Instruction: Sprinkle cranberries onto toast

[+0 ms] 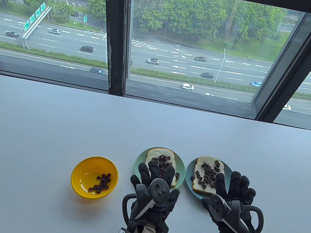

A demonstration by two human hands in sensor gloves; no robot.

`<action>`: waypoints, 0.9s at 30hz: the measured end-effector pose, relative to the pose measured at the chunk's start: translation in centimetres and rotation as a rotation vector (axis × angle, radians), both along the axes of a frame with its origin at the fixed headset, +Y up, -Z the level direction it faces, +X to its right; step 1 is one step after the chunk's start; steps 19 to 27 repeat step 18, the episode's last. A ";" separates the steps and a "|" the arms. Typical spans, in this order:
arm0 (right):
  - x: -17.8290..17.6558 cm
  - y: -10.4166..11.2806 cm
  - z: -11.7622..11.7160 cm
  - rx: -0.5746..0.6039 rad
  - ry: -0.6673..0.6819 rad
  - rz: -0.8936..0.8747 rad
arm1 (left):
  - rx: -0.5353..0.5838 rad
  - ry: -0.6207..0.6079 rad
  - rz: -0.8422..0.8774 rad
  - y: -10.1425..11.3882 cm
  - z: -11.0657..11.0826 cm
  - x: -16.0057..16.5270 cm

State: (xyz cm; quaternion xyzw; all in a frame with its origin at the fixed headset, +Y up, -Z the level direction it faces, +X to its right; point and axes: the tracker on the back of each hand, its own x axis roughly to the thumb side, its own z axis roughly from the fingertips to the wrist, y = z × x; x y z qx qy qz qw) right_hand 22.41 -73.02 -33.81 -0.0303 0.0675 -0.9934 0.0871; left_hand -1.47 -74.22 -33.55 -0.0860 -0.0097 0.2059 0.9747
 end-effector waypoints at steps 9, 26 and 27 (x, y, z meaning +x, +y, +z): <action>0.3 -0.8 -0.3 -0.081 0.004 -0.016 | -0.071 0.001 0.061 -0.7 -0.2 -0.8; 0.0 -1.7 -0.4 -0.126 0.008 0.046 | -0.084 0.035 0.081 -0.9 -0.3 -1.4; 0.0 -1.7 -0.4 -0.126 0.008 0.046 | -0.084 0.035 0.081 -0.9 -0.3 -1.4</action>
